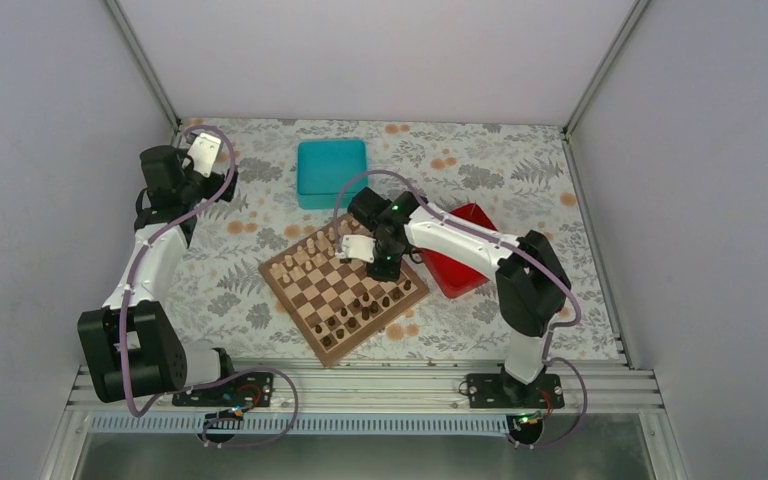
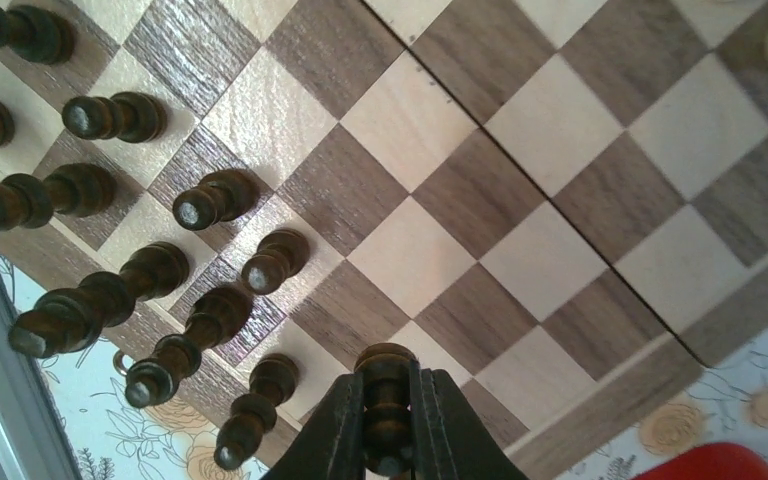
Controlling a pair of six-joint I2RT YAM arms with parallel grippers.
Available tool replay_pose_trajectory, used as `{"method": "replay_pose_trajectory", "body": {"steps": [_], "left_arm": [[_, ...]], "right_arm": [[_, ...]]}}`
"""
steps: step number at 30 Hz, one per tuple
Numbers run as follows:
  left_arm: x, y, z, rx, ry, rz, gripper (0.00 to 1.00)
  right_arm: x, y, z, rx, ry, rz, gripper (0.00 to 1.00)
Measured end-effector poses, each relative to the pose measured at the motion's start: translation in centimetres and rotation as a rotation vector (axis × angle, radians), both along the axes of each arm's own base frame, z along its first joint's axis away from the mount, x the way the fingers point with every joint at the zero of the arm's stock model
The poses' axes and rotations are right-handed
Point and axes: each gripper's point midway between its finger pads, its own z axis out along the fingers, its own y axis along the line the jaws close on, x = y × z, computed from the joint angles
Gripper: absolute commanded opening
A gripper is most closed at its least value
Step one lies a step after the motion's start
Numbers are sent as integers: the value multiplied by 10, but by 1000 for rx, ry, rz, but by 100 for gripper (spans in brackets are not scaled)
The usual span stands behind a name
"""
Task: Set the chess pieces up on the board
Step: Place the chess piece on the chessboard.
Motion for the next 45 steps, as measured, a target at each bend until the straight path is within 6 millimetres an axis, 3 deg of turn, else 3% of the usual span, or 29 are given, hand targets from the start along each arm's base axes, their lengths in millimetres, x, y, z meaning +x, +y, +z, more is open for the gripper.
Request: {"method": "replay_pose_trajectory", "body": {"steps": [11,36,45], "left_arm": [[0,0,0,0,0,0,100],[0,0,0,0,0,0,100],[0,0,0,-1,0,1,100]], "right_arm": [[-13,3,-30,-31,61,20,10],[-17,-3,-42,-55,76,19,13],[-15,-1,-45,-54,75,15,23]]}}
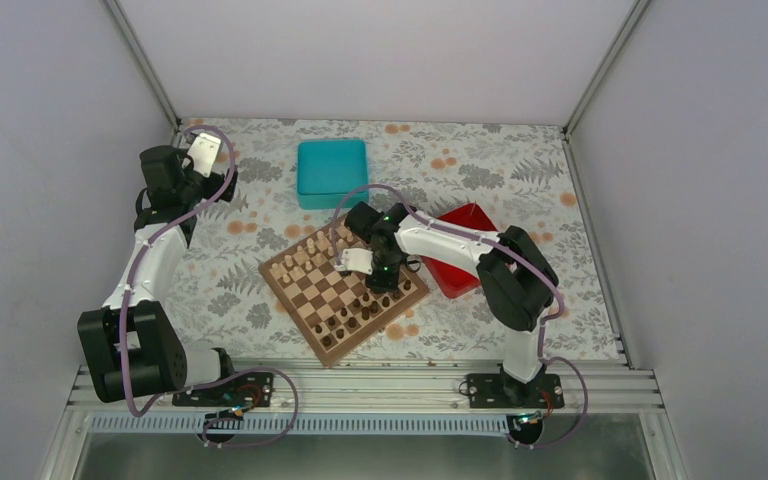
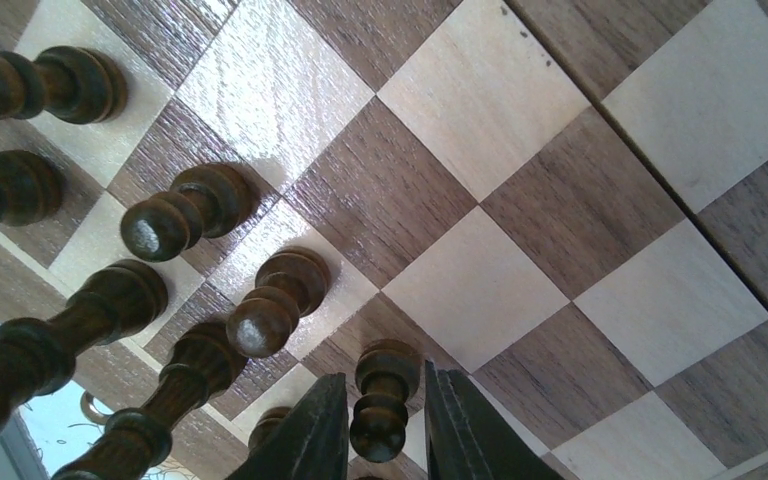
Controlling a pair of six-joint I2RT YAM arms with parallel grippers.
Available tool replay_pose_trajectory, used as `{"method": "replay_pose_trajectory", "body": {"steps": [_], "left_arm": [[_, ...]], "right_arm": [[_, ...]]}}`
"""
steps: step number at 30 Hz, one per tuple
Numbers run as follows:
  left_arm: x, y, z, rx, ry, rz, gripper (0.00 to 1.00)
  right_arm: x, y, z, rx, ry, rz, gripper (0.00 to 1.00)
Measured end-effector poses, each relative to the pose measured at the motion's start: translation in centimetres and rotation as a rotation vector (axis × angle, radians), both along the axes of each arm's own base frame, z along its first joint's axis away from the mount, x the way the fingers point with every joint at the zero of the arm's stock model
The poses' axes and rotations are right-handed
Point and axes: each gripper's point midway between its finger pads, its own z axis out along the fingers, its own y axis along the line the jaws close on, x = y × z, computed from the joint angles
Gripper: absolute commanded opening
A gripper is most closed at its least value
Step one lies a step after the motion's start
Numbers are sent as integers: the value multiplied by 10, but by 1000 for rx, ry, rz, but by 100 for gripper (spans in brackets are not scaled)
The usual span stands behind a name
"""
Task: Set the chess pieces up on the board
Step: Place the chess piece on the chessboard.
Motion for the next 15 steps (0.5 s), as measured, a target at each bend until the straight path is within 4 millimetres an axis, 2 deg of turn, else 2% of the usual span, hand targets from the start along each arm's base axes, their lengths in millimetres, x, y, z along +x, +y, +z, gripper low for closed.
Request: {"method": "replay_pose_trajectory", "body": {"steps": [10,13,15], "left_arm": [[0,0,0,0,0,0,100],[0,0,0,0,0,0,100],[0,0,0,0,0,0,100]], "right_arm": [[1,-2,4,-3,-2,-9,28],[7,-5,23,21,-26,-25,32],[17,-6,45,58,-67,-46,33]]}}
